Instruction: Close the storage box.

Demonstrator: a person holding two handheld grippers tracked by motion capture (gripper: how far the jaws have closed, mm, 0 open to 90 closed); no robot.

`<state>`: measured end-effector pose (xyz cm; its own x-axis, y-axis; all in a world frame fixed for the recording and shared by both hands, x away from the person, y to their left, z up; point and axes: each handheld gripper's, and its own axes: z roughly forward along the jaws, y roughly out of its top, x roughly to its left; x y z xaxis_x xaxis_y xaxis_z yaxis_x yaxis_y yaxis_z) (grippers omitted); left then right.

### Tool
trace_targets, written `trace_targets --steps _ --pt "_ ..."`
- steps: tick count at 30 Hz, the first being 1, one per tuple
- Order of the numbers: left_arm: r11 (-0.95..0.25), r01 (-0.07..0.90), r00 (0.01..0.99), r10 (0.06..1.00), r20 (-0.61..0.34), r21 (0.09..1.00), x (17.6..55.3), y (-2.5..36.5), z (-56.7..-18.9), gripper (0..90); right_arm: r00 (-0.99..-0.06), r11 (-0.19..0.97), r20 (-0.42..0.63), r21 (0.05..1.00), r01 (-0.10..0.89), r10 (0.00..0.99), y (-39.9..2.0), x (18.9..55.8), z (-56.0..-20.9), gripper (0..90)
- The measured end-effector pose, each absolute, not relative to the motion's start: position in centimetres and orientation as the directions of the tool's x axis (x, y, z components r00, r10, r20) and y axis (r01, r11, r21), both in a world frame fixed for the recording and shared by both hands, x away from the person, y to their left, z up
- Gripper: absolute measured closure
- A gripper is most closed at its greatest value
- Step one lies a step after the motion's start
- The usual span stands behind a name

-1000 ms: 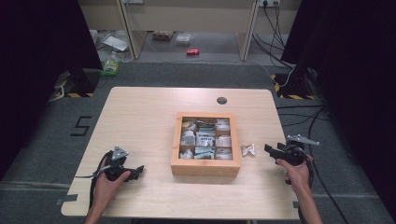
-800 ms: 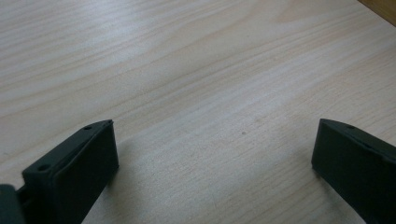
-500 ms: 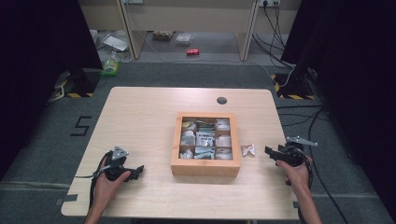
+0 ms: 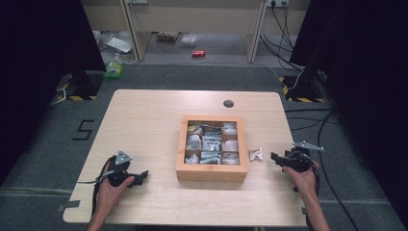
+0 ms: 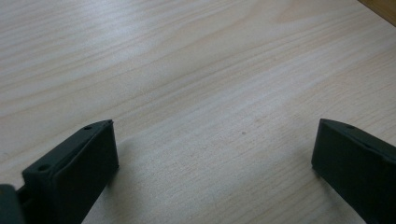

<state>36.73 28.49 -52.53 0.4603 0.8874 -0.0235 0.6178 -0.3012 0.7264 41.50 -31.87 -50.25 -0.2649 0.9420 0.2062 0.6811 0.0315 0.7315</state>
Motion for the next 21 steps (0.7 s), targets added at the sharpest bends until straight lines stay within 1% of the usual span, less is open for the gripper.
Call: trace_targets --steps 6,9,11,13,14,17,20,21 --pt "-0.301 0.618 0.460 0.887 -0.023 0.726 36.7 28.5 -52.5 0.0 -0.262 0.031 0.213 0.717 0.696 0.941 -31.7 41.6 -50.6 26.7" --pt "-0.301 0.618 0.460 0.887 -0.023 0.726 36.7 28.5 -52.5 0.0 -0.257 0.031 0.208 0.718 0.695 0.944 -31.7 41.6 -50.8 21.9" --pt "-0.301 0.618 0.460 0.887 -0.024 0.726 36.7 28.5 -52.5 0.0 -0.256 0.032 0.205 0.719 0.694 0.945 -31.7 41.7 -50.8 16.2" --pt "-0.301 0.618 0.460 0.887 -0.023 0.726 36.7 28.5 -52.5 0.0 -0.262 0.049 0.186 0.722 0.690 0.947 -31.4 41.6 -51.0 15.1" --pt "-0.301 0.618 0.460 0.887 -0.023 0.726 36.7 28.5 -52.5 0.0 -0.273 0.069 0.166 0.728 0.682 0.948 -31.3 41.6 -51.0 15.0" --pt "-0.301 0.618 0.460 0.888 -0.023 0.726 36.7 28.5 -52.5 0.0 -0.327 0.177 0.065 0.733 0.657 0.943 -30.9 41.6 -51.3 12.6" --pt "-0.301 0.618 0.460 0.888 -0.023 0.726 36.7 28.5 -52.5 0.0 -0.349 0.246 -0.001 0.711 0.659 0.937 -30.2 41.6 -51.4 6.6" --pt "-0.301 0.618 0.460 0.888 -0.023 0.727 36.7 28.5 -52.5 0.0 -0.347 0.248 -0.002 0.705 0.665 0.938 -29.9 41.6 -51.5 3.8"
